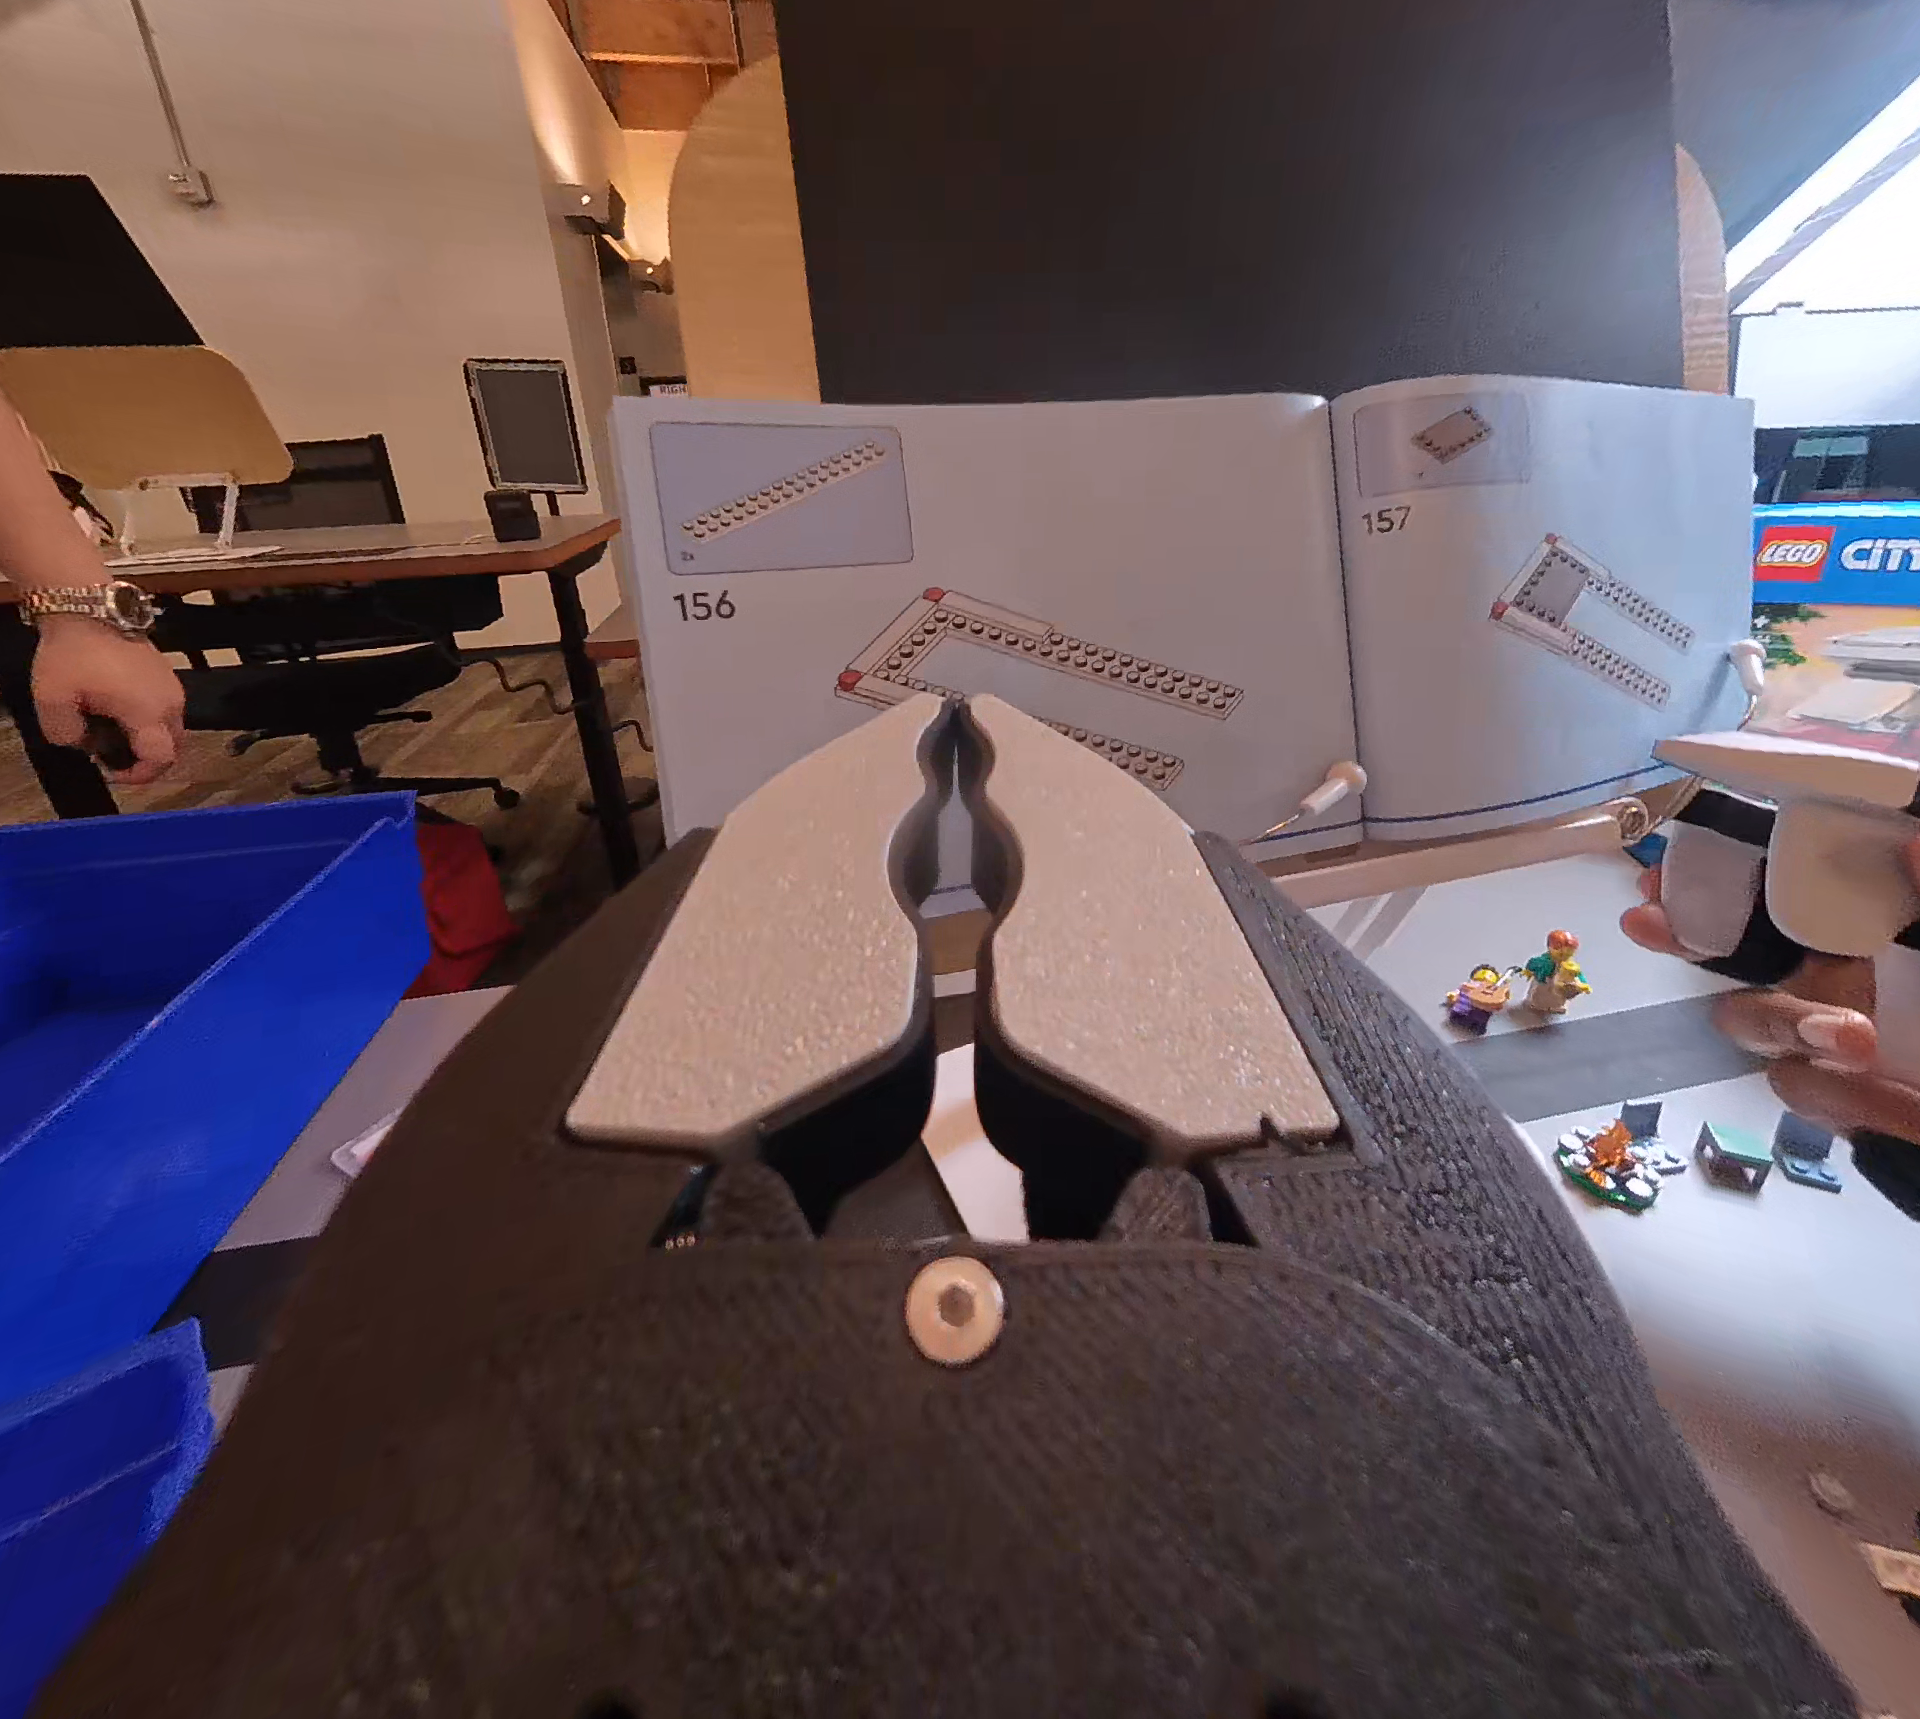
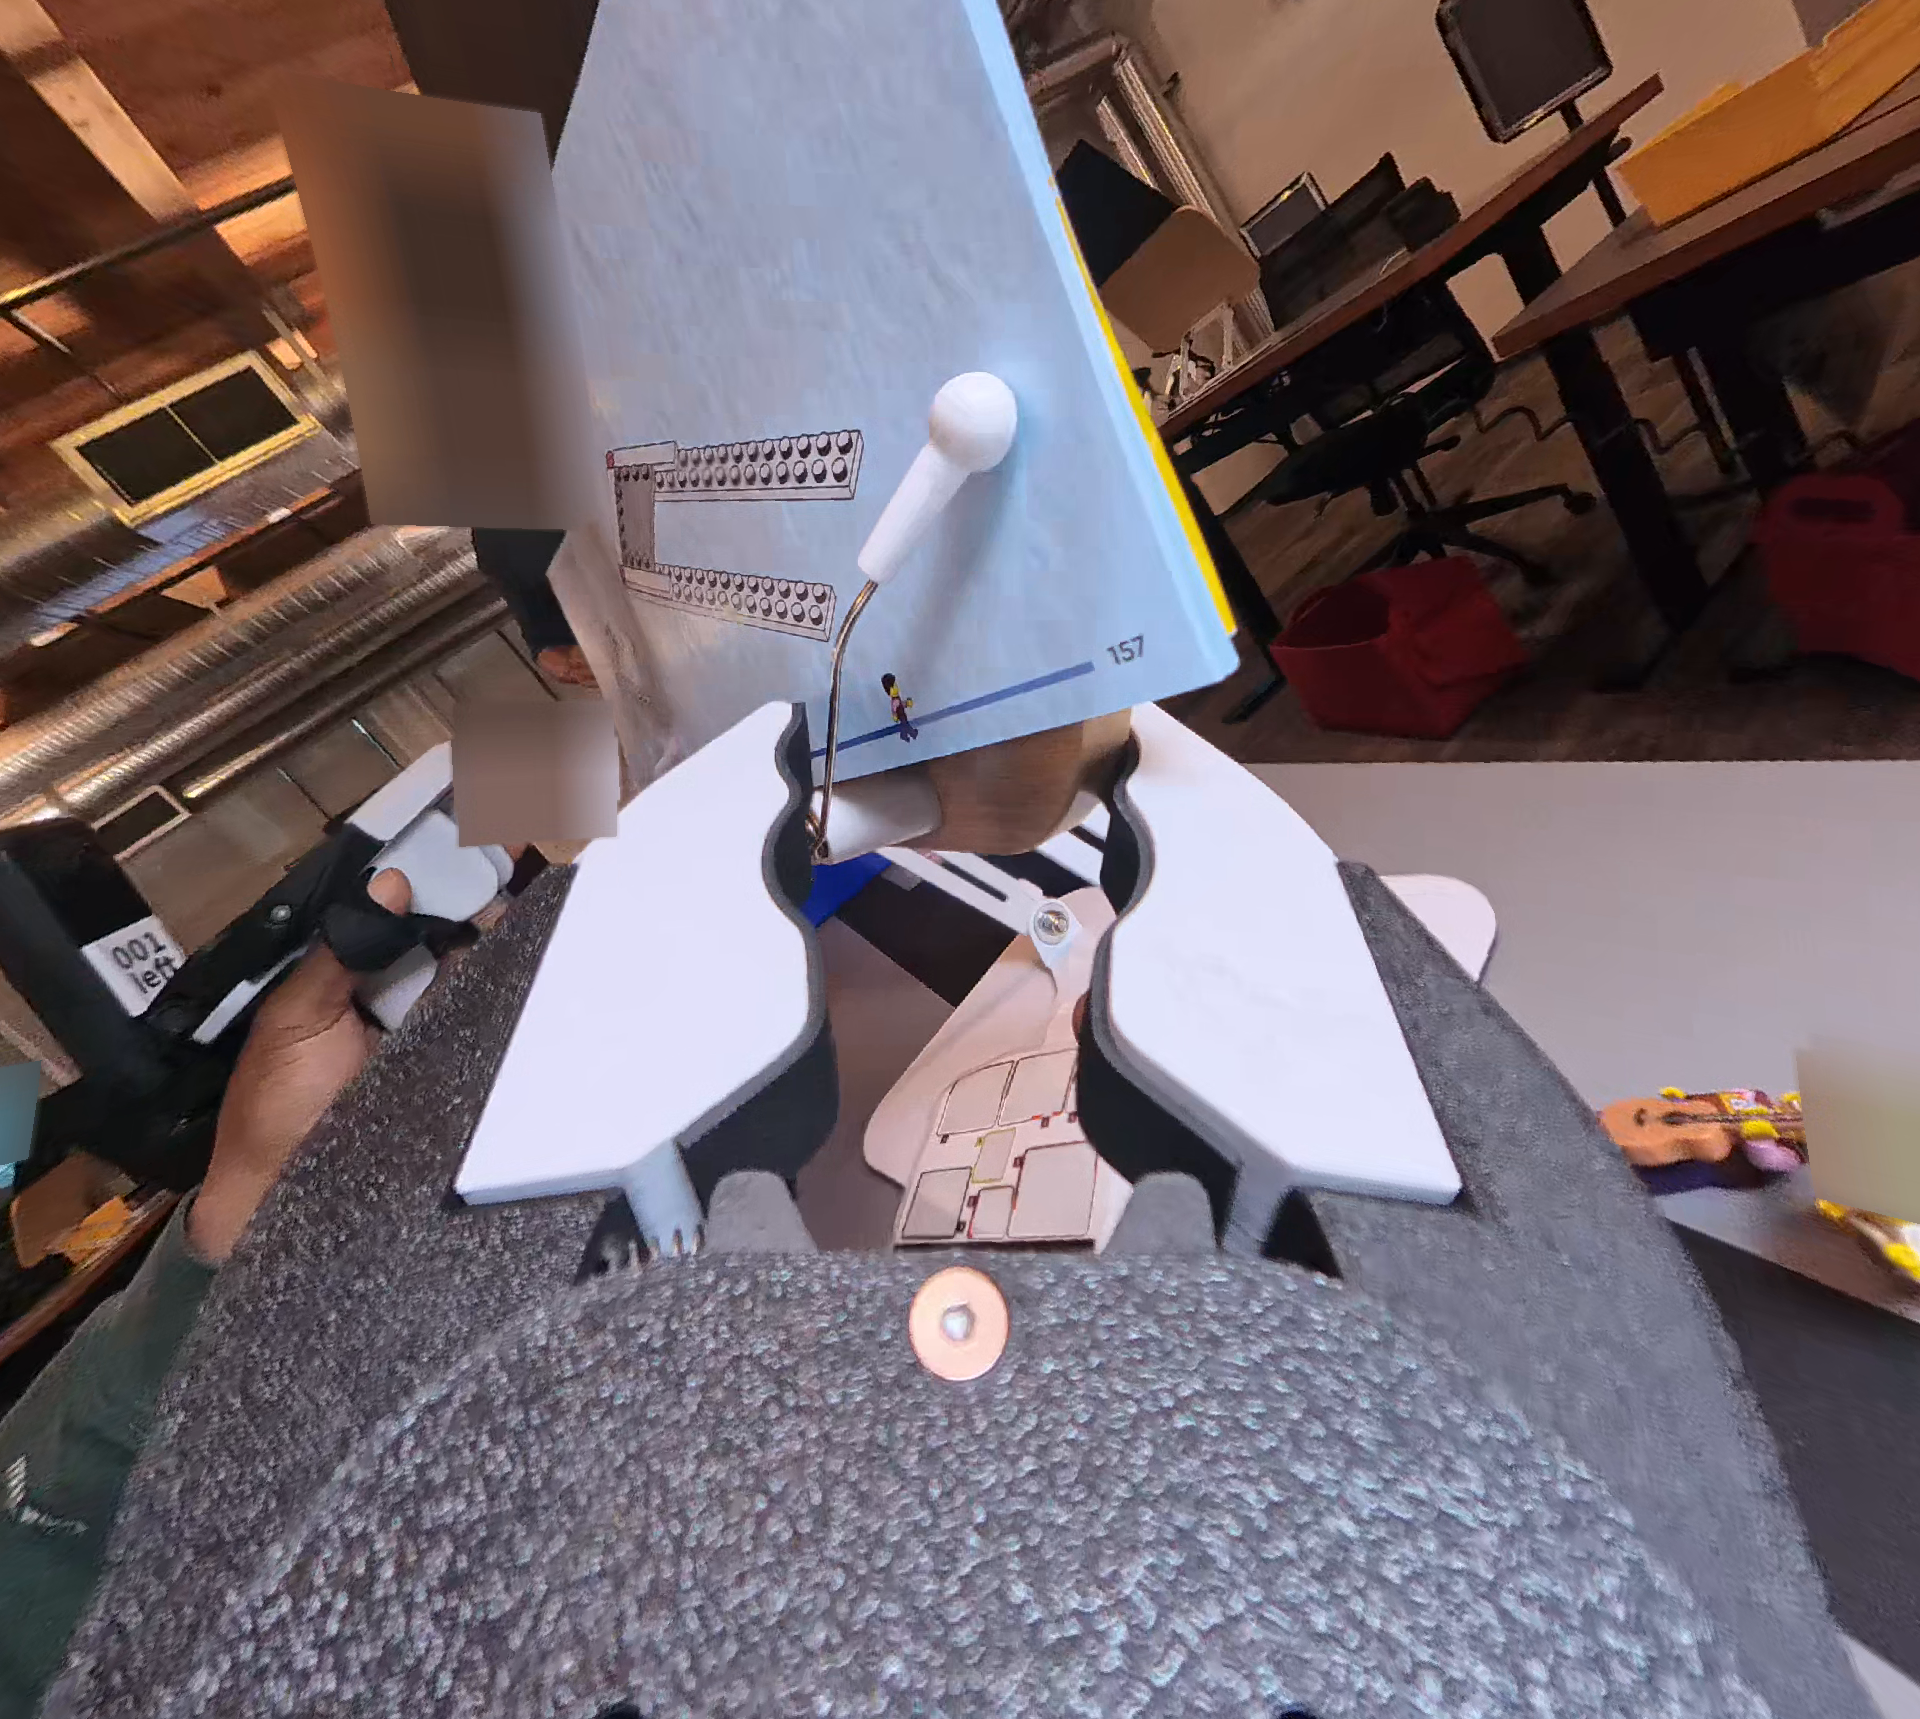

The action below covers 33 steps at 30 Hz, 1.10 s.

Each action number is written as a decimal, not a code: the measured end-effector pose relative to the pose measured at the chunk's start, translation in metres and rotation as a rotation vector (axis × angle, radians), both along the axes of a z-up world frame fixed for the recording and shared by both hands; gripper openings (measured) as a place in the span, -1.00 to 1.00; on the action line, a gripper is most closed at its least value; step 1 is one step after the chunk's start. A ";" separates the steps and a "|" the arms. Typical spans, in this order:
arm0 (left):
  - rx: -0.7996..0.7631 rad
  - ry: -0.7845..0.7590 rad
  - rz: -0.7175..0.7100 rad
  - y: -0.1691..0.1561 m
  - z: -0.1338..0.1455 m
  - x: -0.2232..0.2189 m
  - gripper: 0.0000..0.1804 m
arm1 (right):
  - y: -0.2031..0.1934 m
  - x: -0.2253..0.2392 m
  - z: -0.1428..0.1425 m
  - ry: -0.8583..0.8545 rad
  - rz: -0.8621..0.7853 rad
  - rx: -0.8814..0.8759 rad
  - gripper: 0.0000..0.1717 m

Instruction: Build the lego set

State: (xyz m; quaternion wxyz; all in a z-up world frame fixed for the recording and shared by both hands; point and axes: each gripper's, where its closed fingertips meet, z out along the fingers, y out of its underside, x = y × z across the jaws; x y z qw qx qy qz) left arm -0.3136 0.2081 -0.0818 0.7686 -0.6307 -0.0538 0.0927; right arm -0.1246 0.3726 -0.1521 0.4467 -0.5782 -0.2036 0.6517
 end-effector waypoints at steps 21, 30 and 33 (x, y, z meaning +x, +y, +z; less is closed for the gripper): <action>-0.046 0.075 0.046 0.001 -0.008 0.003 -1.00 | -0.157 0.181 -0.055 -0.510 -0.313 0.578 -0.39; -0.067 0.142 -0.154 -0.052 0.064 0.041 -1.00 | -0.154 0.180 -0.059 -0.516 -0.331 0.605 -0.42; -0.224 0.224 -0.169 -0.090 0.064 0.012 -1.00 | -0.158 0.178 -0.060 -0.533 -0.330 0.638 -0.43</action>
